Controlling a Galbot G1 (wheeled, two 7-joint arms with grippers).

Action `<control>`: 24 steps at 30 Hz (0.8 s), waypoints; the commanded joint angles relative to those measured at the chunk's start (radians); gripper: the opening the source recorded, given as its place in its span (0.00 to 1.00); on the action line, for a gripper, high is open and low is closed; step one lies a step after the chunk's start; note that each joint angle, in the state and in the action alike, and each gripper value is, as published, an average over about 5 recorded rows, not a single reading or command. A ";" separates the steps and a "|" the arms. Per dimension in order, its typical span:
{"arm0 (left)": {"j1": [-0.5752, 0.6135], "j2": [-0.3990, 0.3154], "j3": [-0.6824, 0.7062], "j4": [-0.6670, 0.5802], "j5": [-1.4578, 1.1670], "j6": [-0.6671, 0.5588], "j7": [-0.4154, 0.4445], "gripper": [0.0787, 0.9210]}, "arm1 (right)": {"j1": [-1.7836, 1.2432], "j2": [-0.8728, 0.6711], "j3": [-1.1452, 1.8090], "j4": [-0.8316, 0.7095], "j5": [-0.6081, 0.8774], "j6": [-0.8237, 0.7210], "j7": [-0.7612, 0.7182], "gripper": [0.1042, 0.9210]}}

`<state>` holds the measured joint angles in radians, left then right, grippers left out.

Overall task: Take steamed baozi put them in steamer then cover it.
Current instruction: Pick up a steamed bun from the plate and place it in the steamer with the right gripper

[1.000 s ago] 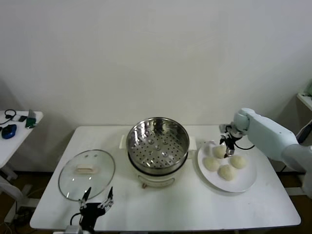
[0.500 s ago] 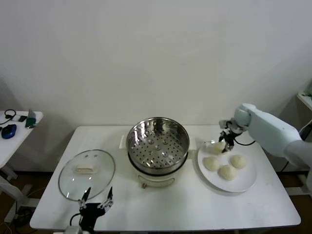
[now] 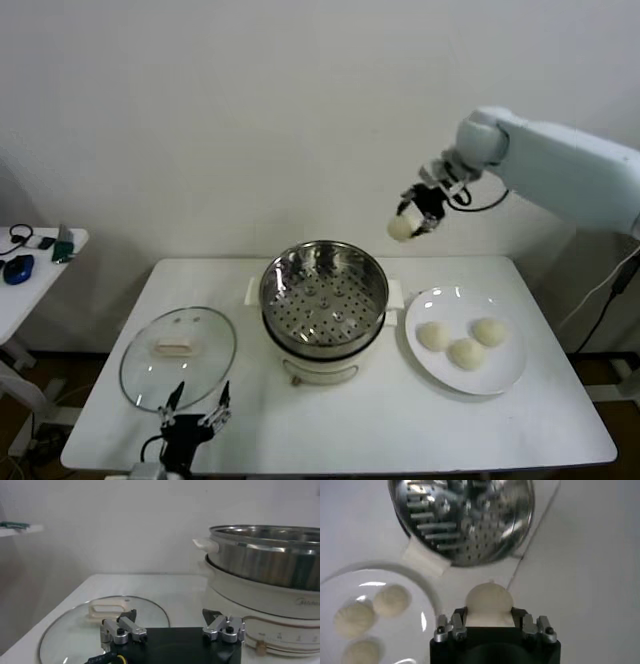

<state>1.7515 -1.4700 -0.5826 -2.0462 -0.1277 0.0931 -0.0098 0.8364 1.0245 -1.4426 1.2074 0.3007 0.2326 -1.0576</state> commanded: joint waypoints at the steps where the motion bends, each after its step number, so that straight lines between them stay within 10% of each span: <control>1: -0.001 0.001 0.003 -0.003 0.006 0.000 0.000 0.88 | 0.153 0.106 -0.112 0.202 -0.019 0.183 0.047 0.62; 24: -0.003 -0.006 0.000 0.000 0.011 -0.004 -0.005 0.88 | -0.356 0.325 0.067 -0.355 -0.449 0.384 0.178 0.62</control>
<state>1.7484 -1.4754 -0.5834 -2.0473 -0.1170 0.0896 -0.0152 0.5676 1.2965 -1.4112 0.9878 -0.0647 0.5624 -0.9023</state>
